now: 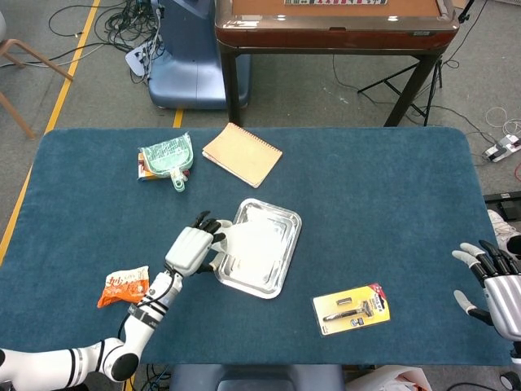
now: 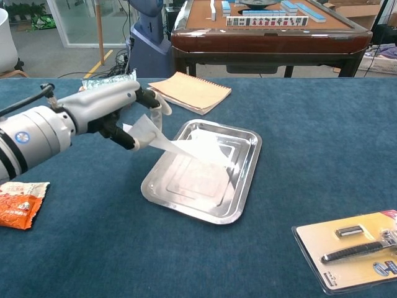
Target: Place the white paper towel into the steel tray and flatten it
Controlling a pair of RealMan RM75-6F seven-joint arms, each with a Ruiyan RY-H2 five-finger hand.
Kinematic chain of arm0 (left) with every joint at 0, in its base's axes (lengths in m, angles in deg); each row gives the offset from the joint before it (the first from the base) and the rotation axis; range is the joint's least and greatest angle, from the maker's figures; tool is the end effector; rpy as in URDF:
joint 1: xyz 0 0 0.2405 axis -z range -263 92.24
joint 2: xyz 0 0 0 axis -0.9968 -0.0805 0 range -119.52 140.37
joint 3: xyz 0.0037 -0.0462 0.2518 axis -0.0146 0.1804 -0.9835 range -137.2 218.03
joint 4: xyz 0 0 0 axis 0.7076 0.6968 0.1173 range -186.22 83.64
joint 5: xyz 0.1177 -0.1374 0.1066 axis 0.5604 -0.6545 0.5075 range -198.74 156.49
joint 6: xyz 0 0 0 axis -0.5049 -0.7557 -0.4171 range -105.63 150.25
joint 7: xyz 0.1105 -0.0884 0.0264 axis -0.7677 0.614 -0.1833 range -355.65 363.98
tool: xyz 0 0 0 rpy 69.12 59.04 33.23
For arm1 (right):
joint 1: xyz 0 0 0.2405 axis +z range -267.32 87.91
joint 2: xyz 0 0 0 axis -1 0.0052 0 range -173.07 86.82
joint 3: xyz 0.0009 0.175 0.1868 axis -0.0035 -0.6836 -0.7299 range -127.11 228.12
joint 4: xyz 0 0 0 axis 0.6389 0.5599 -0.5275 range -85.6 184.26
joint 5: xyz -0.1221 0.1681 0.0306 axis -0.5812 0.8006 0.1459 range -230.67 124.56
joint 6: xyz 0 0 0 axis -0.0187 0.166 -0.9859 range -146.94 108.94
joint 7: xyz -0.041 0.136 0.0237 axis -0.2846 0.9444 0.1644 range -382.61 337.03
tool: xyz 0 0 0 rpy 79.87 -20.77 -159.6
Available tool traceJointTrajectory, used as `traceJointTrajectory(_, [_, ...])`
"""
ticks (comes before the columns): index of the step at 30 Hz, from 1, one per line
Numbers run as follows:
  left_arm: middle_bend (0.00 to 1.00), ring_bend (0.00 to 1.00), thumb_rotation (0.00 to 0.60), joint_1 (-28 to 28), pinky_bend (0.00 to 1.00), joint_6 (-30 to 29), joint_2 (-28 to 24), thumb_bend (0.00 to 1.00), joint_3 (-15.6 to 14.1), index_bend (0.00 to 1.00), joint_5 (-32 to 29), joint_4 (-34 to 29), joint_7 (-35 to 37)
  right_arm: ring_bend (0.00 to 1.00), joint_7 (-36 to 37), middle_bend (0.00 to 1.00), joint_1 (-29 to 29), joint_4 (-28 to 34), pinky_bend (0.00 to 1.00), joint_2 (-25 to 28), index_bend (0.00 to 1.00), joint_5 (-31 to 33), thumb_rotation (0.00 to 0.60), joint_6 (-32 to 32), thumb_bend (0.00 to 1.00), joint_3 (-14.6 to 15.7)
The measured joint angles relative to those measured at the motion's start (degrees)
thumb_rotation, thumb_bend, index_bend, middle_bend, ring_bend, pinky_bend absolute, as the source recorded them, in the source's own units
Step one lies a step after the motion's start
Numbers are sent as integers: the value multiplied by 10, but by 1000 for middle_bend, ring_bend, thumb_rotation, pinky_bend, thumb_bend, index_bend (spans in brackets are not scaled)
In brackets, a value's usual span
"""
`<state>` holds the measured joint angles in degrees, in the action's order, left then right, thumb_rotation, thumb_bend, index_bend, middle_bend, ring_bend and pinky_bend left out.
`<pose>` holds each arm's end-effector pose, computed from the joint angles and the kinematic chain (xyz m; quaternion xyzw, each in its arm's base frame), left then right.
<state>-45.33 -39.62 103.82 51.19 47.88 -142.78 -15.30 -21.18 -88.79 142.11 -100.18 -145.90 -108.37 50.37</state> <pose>-0.1049 0.3085 -0.0282 -0.7178 -0.3893 -0.4484 0.3636 -0.3125 -0.1493 0.1935 0.6274 -0.3502 0.3717 0.5879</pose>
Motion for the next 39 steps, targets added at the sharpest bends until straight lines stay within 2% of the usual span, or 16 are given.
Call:
traceJointTrajectory(7, [228,187,600,8,44,0,32,450,-14,584,-10,-11,-56,82,2,198,0,-3,184,-2,248,1,600,2,261,0])
traceJointTrajectory(19, [228,186,600,26,44,-31,89,454,-1,576,-81,19,-192,82,10,198,-1,-10,184,-3,248,2,600,3,261,1])
traceJointTrajectory(26, [228,179,600,28,43,-62,101,466,-1,574,-109,36,-275,82,14,198,-1,-13,184,-4,248,0,600,3,261,1])
traceJointTrajectory(31, [228,176,600,28,44,-72,89,469,-7,575,-145,7,-335,82,13,199,1,-13,184,-5,248,-2,600,5,261,1])
traceJointTrajectory(37, [228,173,600,30,44,-53,63,460,-10,547,-179,-67,-337,82,12,198,1,-12,184,-5,248,-2,600,6,261,1])
traceJointTrajectory(39, [228,171,600,34,43,-46,61,460,-11,541,-179,-74,-329,81,11,198,0,-12,184,-5,248,-1,600,4,261,1])
